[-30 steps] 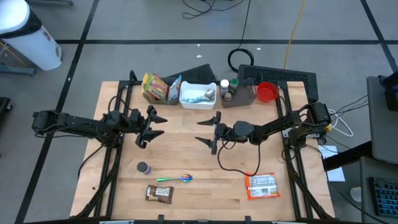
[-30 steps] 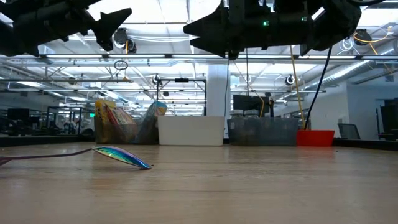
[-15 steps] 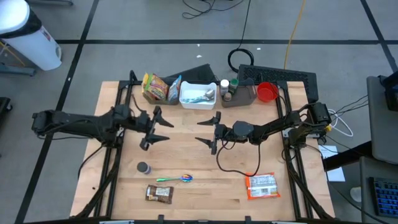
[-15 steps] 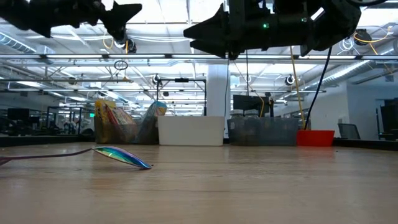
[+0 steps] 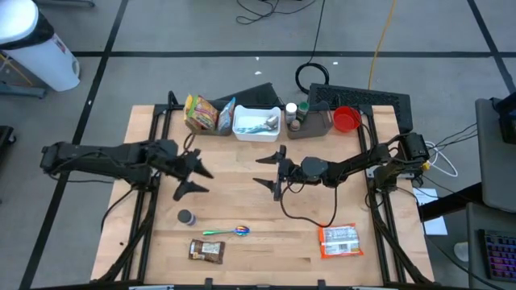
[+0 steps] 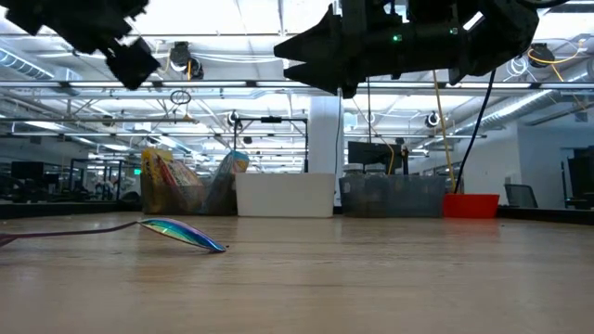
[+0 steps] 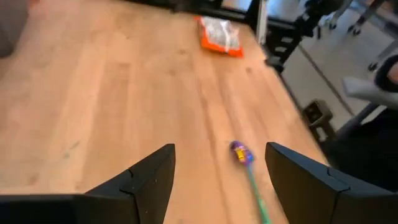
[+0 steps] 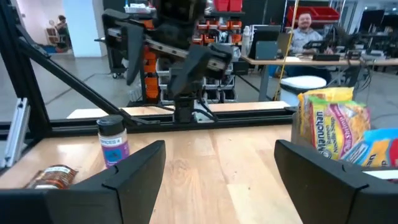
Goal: Pick & Place Food Item
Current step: Put the violet seasoning into the right black bin
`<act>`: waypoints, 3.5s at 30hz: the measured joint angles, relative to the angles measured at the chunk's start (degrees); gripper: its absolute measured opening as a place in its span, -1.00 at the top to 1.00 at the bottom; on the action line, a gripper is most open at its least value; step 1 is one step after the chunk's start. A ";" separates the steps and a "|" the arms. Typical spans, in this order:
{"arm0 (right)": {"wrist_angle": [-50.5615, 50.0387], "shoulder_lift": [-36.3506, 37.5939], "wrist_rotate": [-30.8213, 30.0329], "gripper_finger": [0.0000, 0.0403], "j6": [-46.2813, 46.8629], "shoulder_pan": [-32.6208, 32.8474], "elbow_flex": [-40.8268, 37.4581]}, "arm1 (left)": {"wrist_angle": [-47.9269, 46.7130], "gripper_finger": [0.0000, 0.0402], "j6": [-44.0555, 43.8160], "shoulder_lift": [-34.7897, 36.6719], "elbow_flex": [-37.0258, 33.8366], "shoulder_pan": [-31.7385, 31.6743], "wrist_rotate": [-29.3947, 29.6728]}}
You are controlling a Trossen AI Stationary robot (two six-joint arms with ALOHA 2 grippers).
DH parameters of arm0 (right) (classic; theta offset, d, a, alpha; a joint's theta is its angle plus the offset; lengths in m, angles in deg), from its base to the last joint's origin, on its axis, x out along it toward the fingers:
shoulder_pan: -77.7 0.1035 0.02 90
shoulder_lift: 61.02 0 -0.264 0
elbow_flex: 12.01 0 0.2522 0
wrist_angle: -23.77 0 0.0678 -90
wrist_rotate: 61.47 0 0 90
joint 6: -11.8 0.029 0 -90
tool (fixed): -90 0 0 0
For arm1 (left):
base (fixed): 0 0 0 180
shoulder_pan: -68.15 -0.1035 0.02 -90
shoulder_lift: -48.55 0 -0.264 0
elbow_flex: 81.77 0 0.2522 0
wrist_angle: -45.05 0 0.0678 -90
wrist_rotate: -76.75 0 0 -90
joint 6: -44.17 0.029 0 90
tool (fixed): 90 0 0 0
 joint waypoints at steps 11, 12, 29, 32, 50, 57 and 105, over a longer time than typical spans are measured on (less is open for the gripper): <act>-0.33 -0.10 0.04 -0.45 4.38 0.12 0.02 | -7.97 -0.27 -15.50 10.35 -2.21 20.72 19.77; -0.05 -0.41 0.04 -0.45 4.95 0.13 0.02 | -7.90 -0.27 -17.01 10.27 -2.22 22.59 21.23; 7.73 -10.37 5.50 -0.45 2.69 1.57 3.16 | -13.04 -0.27 -32.88 -1.88 5.06 44.67 40.78; 7.98 -10.49 9.15 -0.45 0.50 0.74 4.31 | -13.71 -0.27 -34.21 -2.13 7.53 48.72 45.73; 6.88 -10.49 16.46 -0.45 6.59 -2.12 6.54 | -24.82 -0.27 -49.44 -5.02 9.26 73.11 77.29; 5.52 -10.49 16.24 -0.45 10.17 -0.98 6.54 | -24.99 -0.27 -42.94 -8.57 6.69 74.93 86.34; 5.55 -10.47 13.11 -0.45 7.73 1.57 6.54 | -30.38 -0.54 -54.70 -11.35 5.69 70.22 62.41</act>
